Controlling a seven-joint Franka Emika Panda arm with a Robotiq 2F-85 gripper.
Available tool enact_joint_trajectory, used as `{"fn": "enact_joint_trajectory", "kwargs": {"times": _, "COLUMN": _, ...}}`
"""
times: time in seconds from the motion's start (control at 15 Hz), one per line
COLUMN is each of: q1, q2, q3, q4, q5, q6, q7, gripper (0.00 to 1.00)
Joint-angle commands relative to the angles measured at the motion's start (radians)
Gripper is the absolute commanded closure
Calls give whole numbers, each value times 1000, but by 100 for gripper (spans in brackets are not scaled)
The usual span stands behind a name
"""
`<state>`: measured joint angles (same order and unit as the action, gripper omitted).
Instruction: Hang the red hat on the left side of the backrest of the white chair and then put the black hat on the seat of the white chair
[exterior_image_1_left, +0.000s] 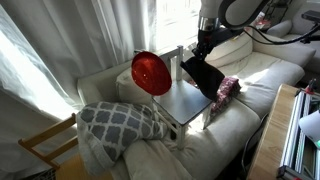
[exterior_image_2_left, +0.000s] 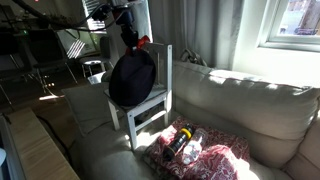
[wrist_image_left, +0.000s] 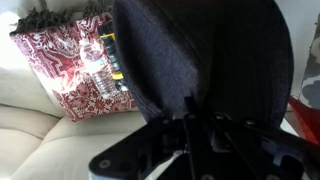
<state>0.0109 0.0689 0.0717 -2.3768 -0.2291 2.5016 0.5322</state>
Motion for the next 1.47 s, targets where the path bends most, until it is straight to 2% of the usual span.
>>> {"fn": "enact_joint_trajectory", "kwargs": {"times": 0.0, "q1": 52, "q2": 127, "q3": -21, "q4": 62, "q5": -17, "q6": 65, "q7": 151, "gripper": 98}}
{"fn": "enact_joint_trajectory", "kwargs": {"times": 0.13, "q1": 77, "q2": 182, "q3": -38, "q4": 86, "q5": -26, "q6": 99, "q7": 189, "gripper": 98}}
{"fn": "enact_joint_trajectory", "kwargs": {"times": 0.53, "q1": 130, "q2": 290, "q3": -65, "q4": 154, "q5": 46, "q6": 154, "q7": 208, "gripper": 96}}
{"fn": "enact_joint_trajectory", "kwargs": {"times": 0.6, "q1": 133, "q2": 302, "q3": -66, "q4": 163, "q5": 64, "q6": 153, "q7": 200, "gripper": 87}}
{"fn": "enact_joint_trajectory", "kwargs": {"times": 0.67, "q1": 139, "q2": 312, "q3": -71, "q4": 170, "q5": 72, "q6": 154, "q7": 202, "gripper": 68}}
{"fn": "enact_joint_trajectory", "kwargs": {"times": 1.13, "q1": 117, "q2": 289, "q3": -75, "q4": 217, "q5": 196, "q6": 139, "q7": 156, "gripper": 17}}
{"fn": "enact_joint_trajectory", "kwargs": {"times": 1.27, "q1": 93, "q2": 265, "q3": -69, "q4": 224, "q5": 224, "q6": 123, "q7": 100, "gripper": 2}}
{"fn": "enact_joint_trajectory", "kwargs": {"times": 1.4, "q1": 48, "q2": 228, "q3": -48, "q4": 228, "q5": 286, "q6": 87, "q7": -19, "gripper": 0}}
